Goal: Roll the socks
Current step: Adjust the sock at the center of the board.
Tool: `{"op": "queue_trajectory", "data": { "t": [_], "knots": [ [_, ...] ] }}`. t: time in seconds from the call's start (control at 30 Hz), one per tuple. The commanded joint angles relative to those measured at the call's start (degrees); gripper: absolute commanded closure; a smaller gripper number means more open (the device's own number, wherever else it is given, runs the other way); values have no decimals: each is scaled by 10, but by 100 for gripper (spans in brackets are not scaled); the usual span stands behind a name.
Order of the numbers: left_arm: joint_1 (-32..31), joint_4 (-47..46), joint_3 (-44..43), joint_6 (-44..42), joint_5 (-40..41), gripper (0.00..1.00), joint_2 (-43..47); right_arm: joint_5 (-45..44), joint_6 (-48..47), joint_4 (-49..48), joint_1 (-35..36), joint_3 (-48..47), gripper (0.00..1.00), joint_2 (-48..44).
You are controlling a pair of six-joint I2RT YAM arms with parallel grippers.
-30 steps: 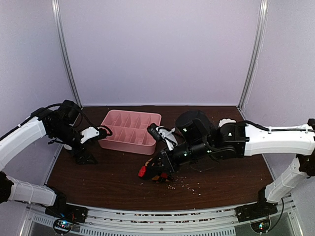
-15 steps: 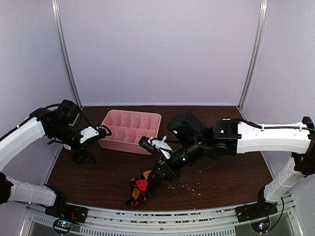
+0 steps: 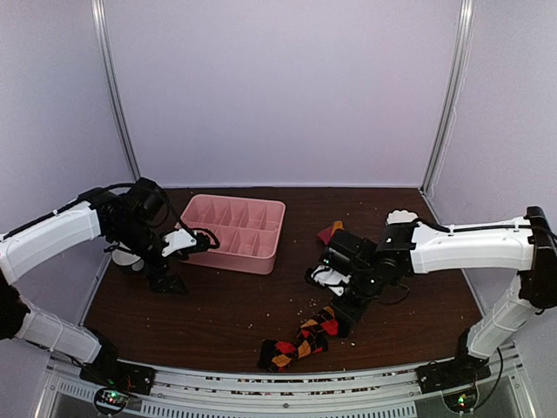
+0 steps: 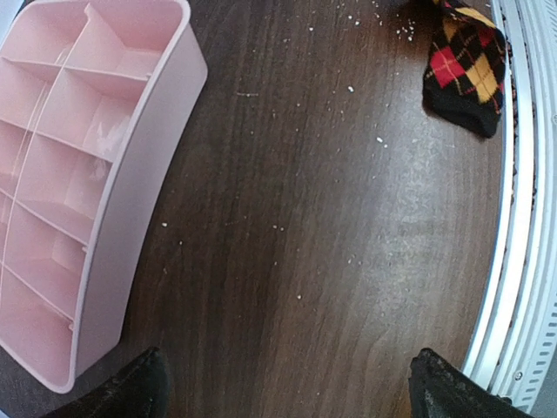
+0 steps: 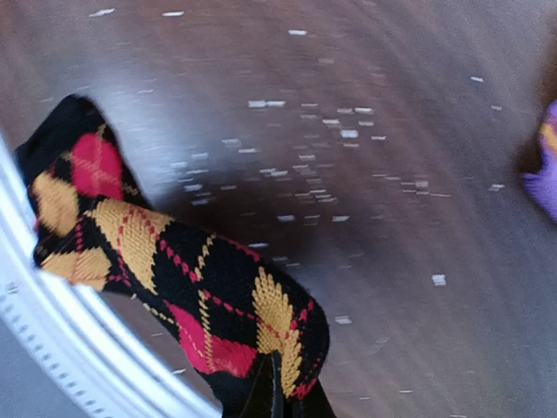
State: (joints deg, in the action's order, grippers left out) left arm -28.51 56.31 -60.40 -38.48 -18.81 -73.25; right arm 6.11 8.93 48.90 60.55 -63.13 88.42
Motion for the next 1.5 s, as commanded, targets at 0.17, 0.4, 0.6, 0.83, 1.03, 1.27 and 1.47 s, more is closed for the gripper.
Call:
{"op": "queue_trajectory", "data": {
  "t": [0.17, 0.4, 0.6, 0.83, 1.03, 1.27, 1.47],
  "knots": [
    [-14, -49, -23, -3, 8, 2, -40, -180, -108, 15, -11, -113, 100, 57],
    [61, -51, -16, 30, -5, 2, -5, -100, -156, -45, 41, -221, 100, 49],
    [132, -46, -11, 41, -21, 2, 37, -25, -190, 1, 96, -331, 100, 103],
    [131, -32, -1, 35, -47, 2, 69, -21, -214, -33, 94, -225, 100, 61],
    [125, -26, -2, 34, -56, 2, 43, -181, -247, 49, 65, -188, 100, 122],
    [104, -27, -8, 30, -54, 2, 12, -222, -243, -27, 4, -181, 100, 103],
    [102, -26, -14, 29, -50, 2, 8, -223, -256, -28, 20, -226, 100, 81]
  ]
}}
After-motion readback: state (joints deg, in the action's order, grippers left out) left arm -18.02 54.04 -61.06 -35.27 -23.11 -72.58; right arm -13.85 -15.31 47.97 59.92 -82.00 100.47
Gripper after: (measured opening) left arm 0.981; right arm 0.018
